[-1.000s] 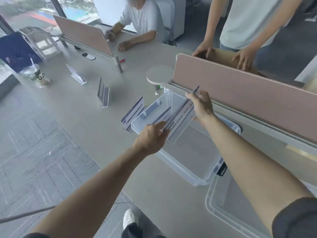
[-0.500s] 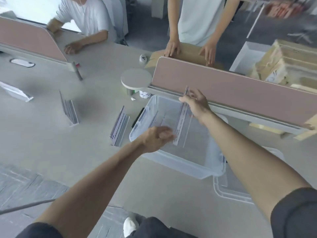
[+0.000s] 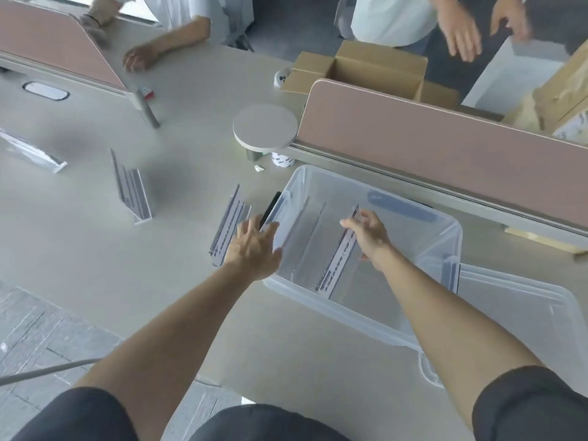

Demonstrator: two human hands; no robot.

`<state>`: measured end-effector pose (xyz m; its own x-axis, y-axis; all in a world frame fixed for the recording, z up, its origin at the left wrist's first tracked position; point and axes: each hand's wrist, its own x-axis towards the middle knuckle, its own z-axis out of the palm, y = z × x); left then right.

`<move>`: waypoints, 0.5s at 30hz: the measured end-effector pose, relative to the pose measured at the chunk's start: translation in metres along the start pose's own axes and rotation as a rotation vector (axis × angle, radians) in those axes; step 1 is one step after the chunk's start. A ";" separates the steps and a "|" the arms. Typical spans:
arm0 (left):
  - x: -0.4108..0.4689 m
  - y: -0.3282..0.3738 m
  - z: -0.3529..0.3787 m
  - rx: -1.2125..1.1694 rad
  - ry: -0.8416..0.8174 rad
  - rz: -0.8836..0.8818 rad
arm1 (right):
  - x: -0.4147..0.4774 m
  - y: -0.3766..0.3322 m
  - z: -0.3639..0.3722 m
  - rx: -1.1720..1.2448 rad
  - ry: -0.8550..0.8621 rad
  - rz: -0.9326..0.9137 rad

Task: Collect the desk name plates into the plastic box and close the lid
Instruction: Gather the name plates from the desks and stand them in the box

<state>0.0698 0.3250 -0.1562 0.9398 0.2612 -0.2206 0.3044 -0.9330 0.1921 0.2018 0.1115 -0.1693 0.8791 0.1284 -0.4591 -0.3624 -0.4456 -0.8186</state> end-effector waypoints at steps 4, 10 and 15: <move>0.007 0.008 0.010 -0.021 -0.031 -0.035 | 0.023 0.018 0.018 -0.002 -0.055 0.008; 0.006 0.004 0.017 -0.053 0.024 -0.047 | 0.039 0.030 0.033 0.029 -0.091 -0.018; 0.005 0.004 0.017 -0.078 0.042 -0.053 | 0.042 0.032 0.024 0.002 -0.088 0.057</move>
<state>0.0731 0.3186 -0.1734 0.9272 0.3215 -0.1921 0.3635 -0.8960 0.2550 0.2201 0.1236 -0.2231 0.8268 0.1800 -0.5329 -0.4115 -0.4526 -0.7911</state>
